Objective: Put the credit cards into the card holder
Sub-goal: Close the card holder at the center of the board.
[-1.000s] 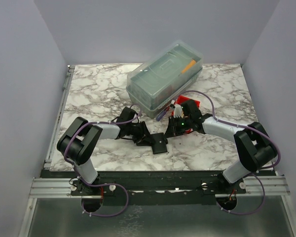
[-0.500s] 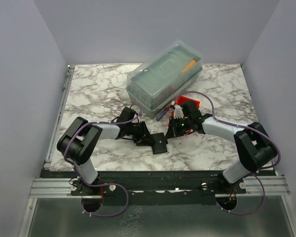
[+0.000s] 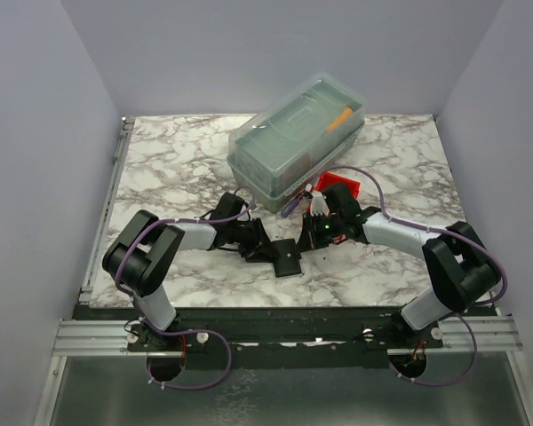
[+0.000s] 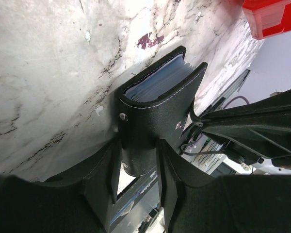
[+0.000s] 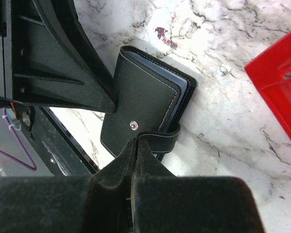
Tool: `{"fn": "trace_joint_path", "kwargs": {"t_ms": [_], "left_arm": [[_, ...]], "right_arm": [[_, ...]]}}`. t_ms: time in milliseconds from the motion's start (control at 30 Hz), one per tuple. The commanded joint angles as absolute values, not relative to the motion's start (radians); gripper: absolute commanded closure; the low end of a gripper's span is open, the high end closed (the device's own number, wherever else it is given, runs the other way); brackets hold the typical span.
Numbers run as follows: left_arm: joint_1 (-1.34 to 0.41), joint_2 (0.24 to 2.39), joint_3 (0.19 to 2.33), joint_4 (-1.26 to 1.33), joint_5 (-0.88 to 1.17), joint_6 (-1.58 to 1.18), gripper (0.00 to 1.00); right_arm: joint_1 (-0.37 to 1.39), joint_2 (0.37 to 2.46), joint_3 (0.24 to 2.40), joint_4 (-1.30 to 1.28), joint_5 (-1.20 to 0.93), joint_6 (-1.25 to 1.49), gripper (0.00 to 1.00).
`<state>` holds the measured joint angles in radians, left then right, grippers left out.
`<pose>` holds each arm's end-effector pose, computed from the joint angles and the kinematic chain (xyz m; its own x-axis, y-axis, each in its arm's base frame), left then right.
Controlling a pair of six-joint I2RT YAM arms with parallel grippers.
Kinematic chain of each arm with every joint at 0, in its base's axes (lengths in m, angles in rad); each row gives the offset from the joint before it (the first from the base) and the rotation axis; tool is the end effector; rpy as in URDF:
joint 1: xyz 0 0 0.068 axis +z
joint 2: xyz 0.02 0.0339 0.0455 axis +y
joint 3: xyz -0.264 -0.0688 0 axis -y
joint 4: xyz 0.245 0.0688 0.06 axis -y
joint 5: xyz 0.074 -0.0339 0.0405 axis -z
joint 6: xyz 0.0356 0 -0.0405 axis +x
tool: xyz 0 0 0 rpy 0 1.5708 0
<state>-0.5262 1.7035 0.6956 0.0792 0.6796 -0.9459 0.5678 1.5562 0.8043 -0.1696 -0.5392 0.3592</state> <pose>0.2459 -0.1687 0.1186 -0.9859 -0.1569 0.0579 -0.1427 0.6091 -0.7801 0.2425 0.1764 0.1707 -0.8829 -0.2054 -0.4223 -0.4410 0.6716 0.5954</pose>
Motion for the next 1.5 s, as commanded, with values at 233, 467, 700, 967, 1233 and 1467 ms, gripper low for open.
{"fn": "trace_joint_path", "kwargs": {"t_ms": [233,467,700,967,1233,1467], "left_arm": [[-0.534,1.678,0.702,0.072,0.652,-0.948,0.60],[-0.536,1.673,0.696,0.075,0.652,-0.951,0.60],[-0.538,1.667,0.689,0.079,0.651,-0.955,0.61],[-0.563,1.671,0.673,0.097,0.653,-0.964,0.64],[-0.573,1.677,0.684,0.104,0.648,-0.971,0.63],[-0.573,1.681,0.690,0.104,0.648,-0.973,0.63]], "right_arm": [[0.656,1.594,0.836,-0.189,-0.393,0.471,1.00],[0.666,1.582,0.838,-0.194,-0.322,0.536,1.00],[0.666,1.588,0.825,-0.155,-0.360,0.620,1.00],[0.666,1.594,0.804,-0.138,-0.365,0.745,1.00],[0.666,1.595,0.761,-0.128,-0.351,0.749,1.00],[0.680,1.600,0.787,-0.208,-0.254,0.709,1.00]]}}
